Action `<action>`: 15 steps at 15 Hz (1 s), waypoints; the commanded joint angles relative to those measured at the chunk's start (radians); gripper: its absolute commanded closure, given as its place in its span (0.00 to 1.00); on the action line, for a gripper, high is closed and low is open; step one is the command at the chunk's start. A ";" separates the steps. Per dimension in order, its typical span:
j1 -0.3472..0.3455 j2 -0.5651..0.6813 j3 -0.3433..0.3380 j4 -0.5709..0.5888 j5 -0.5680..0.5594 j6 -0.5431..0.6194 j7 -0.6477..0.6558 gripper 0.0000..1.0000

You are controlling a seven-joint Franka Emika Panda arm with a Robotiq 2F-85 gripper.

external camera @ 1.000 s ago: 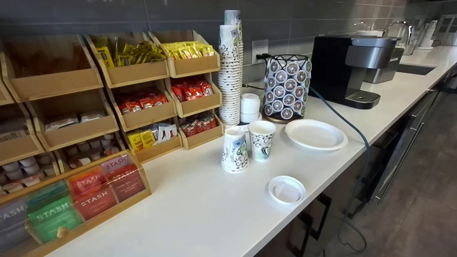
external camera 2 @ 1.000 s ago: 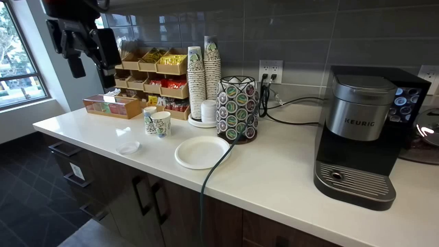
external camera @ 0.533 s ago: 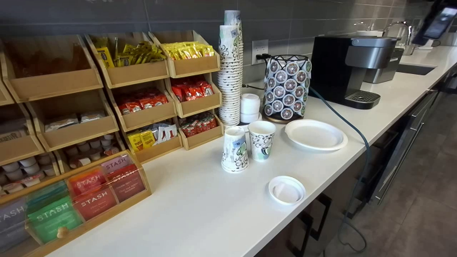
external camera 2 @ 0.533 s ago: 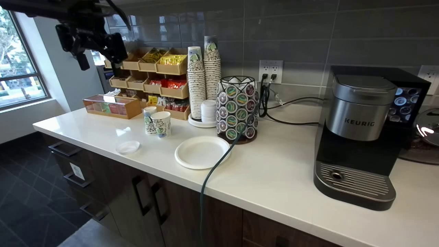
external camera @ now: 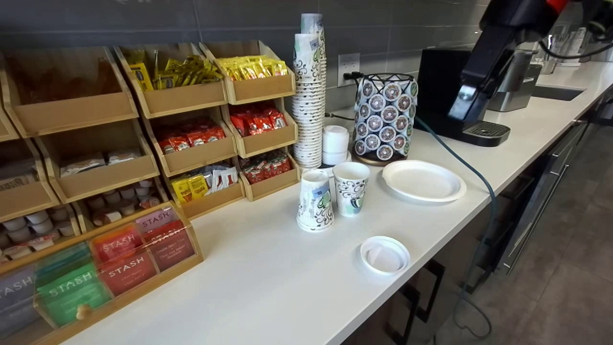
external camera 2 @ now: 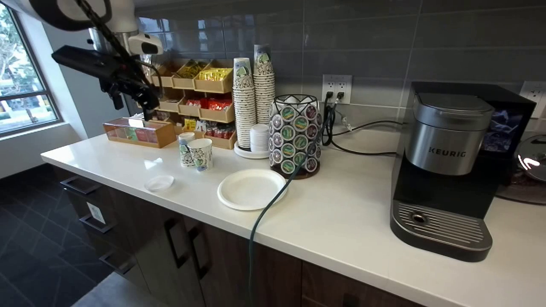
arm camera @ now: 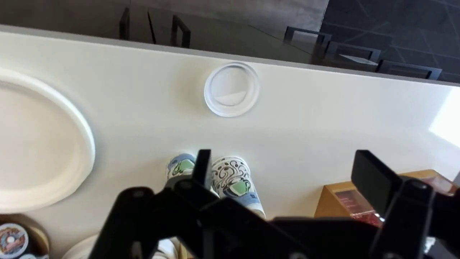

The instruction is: Flip the cup lid over on the countertop

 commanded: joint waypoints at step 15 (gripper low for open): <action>-0.028 0.301 0.135 0.058 -0.029 0.104 0.312 0.00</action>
